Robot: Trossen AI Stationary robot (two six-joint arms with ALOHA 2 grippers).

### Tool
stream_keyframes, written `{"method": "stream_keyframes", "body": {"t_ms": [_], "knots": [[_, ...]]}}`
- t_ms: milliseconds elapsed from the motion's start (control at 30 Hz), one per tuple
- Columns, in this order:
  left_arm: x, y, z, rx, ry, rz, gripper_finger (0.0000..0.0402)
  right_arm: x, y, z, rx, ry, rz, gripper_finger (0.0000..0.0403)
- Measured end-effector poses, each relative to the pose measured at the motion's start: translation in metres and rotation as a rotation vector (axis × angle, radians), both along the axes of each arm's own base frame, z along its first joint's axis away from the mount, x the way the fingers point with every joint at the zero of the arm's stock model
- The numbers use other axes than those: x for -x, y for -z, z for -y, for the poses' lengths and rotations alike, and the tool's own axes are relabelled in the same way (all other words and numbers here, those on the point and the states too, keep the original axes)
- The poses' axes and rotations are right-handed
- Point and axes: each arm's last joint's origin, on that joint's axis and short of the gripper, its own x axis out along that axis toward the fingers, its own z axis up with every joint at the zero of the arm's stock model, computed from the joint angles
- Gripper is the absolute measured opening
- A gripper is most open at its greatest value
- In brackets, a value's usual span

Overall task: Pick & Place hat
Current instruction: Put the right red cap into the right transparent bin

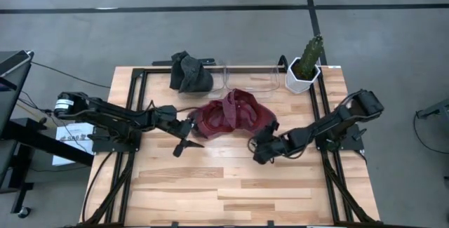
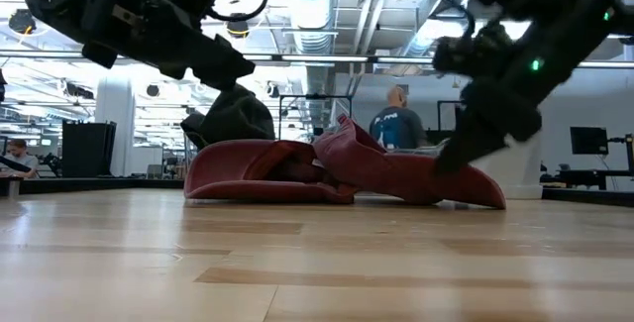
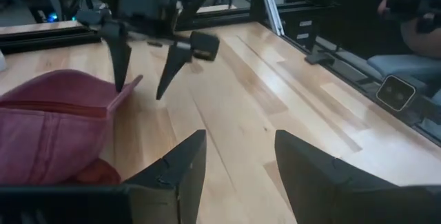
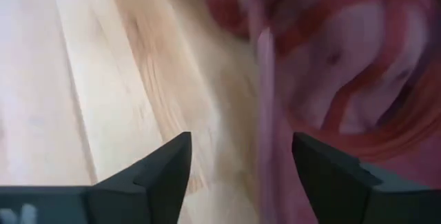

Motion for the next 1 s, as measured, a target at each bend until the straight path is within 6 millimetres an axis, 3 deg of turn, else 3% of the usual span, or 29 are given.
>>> {"method": "stream_keyframes", "body": {"t_ms": [167,267,367,500,633,733,867,933,1000], "knots": [[0.0,-0.001,0.0,0.015,-0.005,0.004,0.0171,-0.008,0.02,0.012,0.024,0.062,-0.086,0.0253],[0.0,-0.002,0.0,0.024,-0.007,0.01,0.0171,-0.016,0.025,0.018,-0.01,0.099,-0.102,0.0231],[0.0,-0.002,0.0,0.023,-0.007,0.014,0.0171,-0.021,0.024,0.015,-0.076,0.017,-0.135,0.017],[-0.001,-0.003,0.0,0.023,-0.007,0.021,0.0171,-0.022,0.012,-0.004,-0.047,-0.07,-0.12,0.0036],[-0.001,-0.004,0.0,0.023,-0.007,0.03,0.0171,-0.011,-0.01,-0.022,0.031,-0.038,-0.08,0.0019],[-0.001,-0.005,0.0,0.015,-0.004,0.041,0.0171,0.001,-0.036,-0.04,0.132,0.005,0.08,0.0007],[-0.002,-0.007,0.0,0.013,-0.004,0.067,0.0171,0.023,-0.068,-0.064,0.348,0.16,0.433,0.0011],[-0.002,-0.008,0.0,0.013,-0.003,0.076,0.0171,0.035,-0.077,-0.079,0.446,0.265,0.633,0.0007],[-0.002,-0.009,0.0,0.013,-0.003,0.086,0.0171,0.044,-0.075,-0.088,0.428,0.268,0.699,0.0005]]}}
